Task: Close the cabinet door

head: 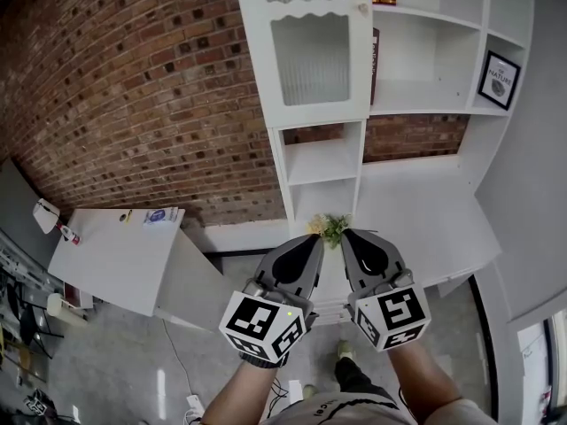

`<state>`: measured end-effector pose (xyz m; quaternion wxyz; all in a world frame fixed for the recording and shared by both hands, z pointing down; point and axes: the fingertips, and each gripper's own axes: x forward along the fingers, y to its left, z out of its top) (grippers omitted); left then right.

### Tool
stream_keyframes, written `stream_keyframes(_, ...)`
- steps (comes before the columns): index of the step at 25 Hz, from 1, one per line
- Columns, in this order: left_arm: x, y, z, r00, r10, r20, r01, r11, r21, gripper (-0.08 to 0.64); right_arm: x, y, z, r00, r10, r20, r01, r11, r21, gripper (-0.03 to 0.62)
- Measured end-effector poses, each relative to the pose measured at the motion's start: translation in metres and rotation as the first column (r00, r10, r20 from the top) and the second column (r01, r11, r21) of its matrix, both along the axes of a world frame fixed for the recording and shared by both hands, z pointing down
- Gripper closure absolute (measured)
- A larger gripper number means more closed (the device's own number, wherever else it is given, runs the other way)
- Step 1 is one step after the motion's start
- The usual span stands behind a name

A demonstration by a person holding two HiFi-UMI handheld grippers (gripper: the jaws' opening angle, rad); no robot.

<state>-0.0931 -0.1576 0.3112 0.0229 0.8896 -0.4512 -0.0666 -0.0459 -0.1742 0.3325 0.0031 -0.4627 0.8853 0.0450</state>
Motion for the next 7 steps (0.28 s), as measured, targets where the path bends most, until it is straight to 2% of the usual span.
stream_keyframes(7,-0.005,0.013,-0.003,1.0,0.0,0.0,0.0,1.0,0.008,0.549,-0.007,0.014,-0.003,1.0,0.0,-0.004,0.0,1.0,0.008,0.574)
